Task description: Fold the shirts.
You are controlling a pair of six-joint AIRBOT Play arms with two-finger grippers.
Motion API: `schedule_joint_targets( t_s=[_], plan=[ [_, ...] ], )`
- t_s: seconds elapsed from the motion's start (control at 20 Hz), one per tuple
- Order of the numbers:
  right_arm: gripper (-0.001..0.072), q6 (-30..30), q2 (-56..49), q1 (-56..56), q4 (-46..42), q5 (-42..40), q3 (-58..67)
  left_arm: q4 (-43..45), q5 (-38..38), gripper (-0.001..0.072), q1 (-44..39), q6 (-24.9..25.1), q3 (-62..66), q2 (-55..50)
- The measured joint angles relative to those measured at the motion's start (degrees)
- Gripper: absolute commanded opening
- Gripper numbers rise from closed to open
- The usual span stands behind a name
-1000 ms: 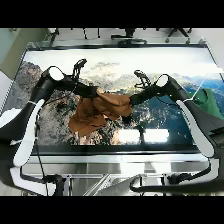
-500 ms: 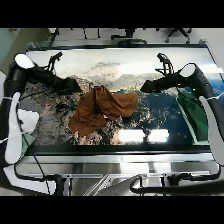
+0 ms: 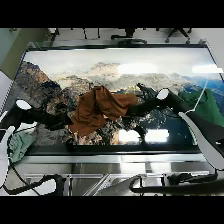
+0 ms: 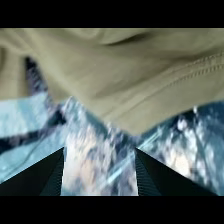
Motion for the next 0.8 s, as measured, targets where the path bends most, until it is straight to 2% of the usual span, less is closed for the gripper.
schedule_joint_targets(
  t_s=[0.15,0.4,0.45,0.5,0.55,0.65,0.8],
  plan=[
    [0.0505,-2.0,-2.8,0.9,3.8,-5.1,-1.1,-2.0,5.8,0.0697,1.2,1.6,-4.1,0.5],
    [0.0500,-10.4,-7.1,1.4,15.6,-10.2,-1.5,-3.9,12.9,0.0696,0.9,3.0,-6.3,-0.1],
    [0.0480,-12.2,-7.8,1.4,18.1,-10.8,-1.5,-4.4,13.7,0.0695,0.2,3.0,-6.2,-0.9],
    [0.0304,-13.7,-8.3,1.5,19.9,-11.2,-1.6,-4.9,14.1,0.0560,-0.5,3.3,-5.9,-1.8],
    [0.0148,-14.9,-8.7,1.5,20.7,-11.8,-1.6,-5.3,14.2,0.0379,-1.4,3.5,-5.4,-2.8],
    [0.0020,-16.9,-9.1,1.5,23.2,-12.2,-1.5,-6.0,14.3,0.0013,-3.1,3.9,-3.7,-5.2],
    [0.0019,-18.5,-8.5,0.9,24.7,-11.3,-1.4,-6.3,11.0,0.0011,-4.3,4.1,0.5,-7.4]
  ],
)
